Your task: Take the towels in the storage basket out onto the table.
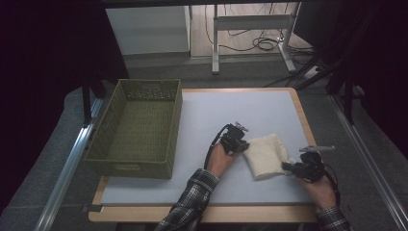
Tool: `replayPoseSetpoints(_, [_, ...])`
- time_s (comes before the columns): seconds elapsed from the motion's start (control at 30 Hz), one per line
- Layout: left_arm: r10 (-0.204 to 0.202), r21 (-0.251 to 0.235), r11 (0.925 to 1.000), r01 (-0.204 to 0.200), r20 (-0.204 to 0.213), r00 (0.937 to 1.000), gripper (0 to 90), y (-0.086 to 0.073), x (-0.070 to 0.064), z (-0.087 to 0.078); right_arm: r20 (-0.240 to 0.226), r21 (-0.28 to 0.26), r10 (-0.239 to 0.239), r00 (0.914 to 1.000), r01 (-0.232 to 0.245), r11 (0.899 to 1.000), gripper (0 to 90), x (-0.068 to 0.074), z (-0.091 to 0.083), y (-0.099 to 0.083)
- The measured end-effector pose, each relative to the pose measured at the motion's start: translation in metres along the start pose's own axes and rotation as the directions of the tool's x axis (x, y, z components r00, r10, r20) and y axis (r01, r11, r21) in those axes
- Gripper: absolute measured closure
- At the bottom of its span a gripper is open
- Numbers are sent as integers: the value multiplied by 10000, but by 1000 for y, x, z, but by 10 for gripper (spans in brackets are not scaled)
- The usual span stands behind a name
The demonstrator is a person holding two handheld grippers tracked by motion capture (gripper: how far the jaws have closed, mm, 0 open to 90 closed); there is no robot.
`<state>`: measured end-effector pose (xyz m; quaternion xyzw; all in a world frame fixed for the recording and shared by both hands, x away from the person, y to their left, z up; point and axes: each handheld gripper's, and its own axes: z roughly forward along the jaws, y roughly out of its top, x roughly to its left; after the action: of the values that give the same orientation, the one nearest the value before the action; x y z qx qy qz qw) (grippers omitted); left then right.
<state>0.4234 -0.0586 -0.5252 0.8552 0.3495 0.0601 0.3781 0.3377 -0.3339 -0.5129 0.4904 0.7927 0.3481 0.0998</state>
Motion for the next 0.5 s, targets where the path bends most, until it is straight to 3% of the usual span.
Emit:
replayPoseSetpoints(0.2, [185,-140,9997,-189,-259,9995,860,2,0,-5,-262,-289,25,9997,-32,9996,822,2,-5,1])
replayPoseSetpoints(0.5, [373,-380,9985,-398,-650,9972,858,6,6,-26,-716,-688,-192,9972,143,9975,821,14,-11,15])
